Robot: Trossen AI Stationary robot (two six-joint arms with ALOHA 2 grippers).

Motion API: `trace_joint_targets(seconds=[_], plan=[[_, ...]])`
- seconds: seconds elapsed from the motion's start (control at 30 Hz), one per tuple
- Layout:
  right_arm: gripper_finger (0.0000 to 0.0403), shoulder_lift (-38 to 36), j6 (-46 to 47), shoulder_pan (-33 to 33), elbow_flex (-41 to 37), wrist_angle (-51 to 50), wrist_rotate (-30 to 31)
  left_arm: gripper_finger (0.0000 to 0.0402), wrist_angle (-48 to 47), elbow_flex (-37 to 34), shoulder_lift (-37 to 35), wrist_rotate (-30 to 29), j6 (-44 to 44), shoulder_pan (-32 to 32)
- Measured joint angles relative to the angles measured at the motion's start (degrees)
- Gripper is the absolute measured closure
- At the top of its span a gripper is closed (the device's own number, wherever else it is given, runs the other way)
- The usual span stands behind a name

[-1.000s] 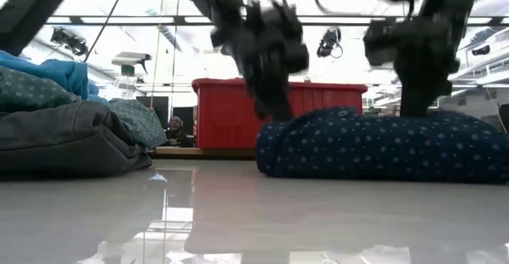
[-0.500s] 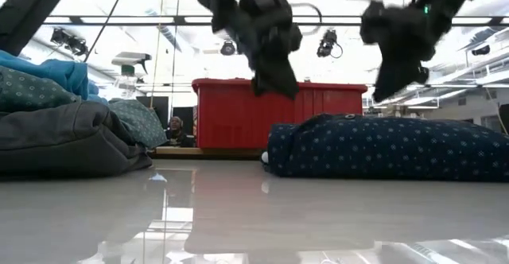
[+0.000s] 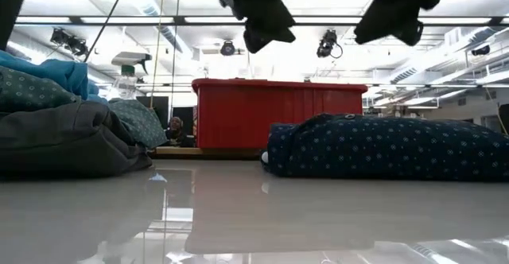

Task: Fold laundry
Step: Fold the blue shirt

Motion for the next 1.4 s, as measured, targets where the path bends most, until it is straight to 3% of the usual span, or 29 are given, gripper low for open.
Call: trace_joint_targets(seconds=[0.1, 0.23, 0.5, 0.8, 1.0, 1.23, 1.4], plan=[[0.0330, 4.9, 3.0, 4.5, 3.8, -1.6, 2.3, 0.0257, 7.6, -8.7, -3.6, -0.7, -5.0, -3.9], [0.0333, 12.1, 7.6, 9.6, 8.9, -4.9, 2.9, 0.0254, 17.2, -17.7, -8.5, -8.1, -7.1, -10.2], [0.0322, 24.7, 13.5, 17.9, 17.5, -18.4, 3.9, 0.0213, 29.0, -26.5, -8.4, -20.5, -3.4, -20.4], [0.0212, 31.5, 15.4, 18.0, 17.5, -20.9, 3.8, 0.0131, 39.2, -27.5, -1.5, -24.4, 3.2, -20.7], [0.0142, 33.6, 14.5, 16.5, 17.5, -25.4, 2.9, 0.0120, 41.4, -27.5, 2.8, -27.2, 8.3, -19.7], [0.0136, 34.0, 18.6, 15.6, 17.2, -31.4, 4.9, 0.0143, 44.3, -27.5, 6.3, -24.8, 13.3, -18.4], [0.0159, 34.5, 18.8, 14.4, 13.1, -24.5, 0.4, 0.0179, 44.5, -27.5, 11.7, -24.4, 11.5, -18.0]])
